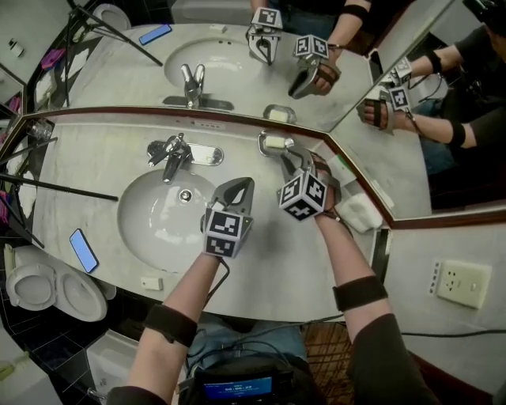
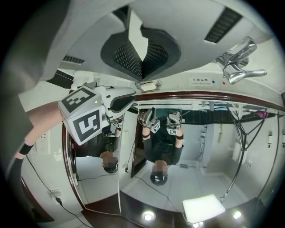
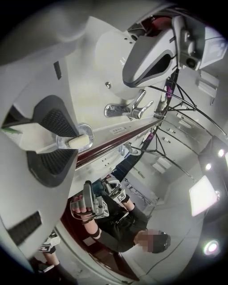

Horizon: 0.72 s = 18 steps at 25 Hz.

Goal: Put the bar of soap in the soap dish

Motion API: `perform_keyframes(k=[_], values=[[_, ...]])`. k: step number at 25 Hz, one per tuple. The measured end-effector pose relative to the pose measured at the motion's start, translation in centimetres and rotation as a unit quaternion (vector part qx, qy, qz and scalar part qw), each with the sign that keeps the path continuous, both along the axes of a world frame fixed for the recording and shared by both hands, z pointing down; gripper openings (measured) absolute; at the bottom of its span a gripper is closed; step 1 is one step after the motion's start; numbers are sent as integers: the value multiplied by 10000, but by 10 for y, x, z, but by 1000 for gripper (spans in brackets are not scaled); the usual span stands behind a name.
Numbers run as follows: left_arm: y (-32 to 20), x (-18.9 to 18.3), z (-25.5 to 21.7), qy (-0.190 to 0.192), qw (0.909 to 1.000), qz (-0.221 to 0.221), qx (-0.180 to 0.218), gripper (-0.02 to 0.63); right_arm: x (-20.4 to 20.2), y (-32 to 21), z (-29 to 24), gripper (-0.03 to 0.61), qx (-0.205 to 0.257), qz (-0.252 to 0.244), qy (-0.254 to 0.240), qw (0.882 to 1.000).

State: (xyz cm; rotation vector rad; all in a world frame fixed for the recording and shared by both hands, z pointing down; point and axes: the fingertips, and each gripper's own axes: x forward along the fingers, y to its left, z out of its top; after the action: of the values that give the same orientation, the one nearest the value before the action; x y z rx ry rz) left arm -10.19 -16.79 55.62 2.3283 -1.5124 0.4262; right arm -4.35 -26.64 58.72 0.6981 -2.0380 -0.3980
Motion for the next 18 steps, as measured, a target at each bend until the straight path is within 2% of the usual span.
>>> perform_keyframes(k=[5,9,13,18], values=[[18,7,-29,-9,9998,192,61,2,14,42,-42,21,-203,391,-610,9972],[38,8,-54,75,9995,296,112,2,26,81,-69,18,-588,829,-1423,9846],[58,8,-74,156,9989,400,165,2,51,111,-93,18,-871,1453,-2251,9595],[84,6,-87,91,9982,554,213,2,77,147,-105,17,-1126,1978,-3392,9127]])
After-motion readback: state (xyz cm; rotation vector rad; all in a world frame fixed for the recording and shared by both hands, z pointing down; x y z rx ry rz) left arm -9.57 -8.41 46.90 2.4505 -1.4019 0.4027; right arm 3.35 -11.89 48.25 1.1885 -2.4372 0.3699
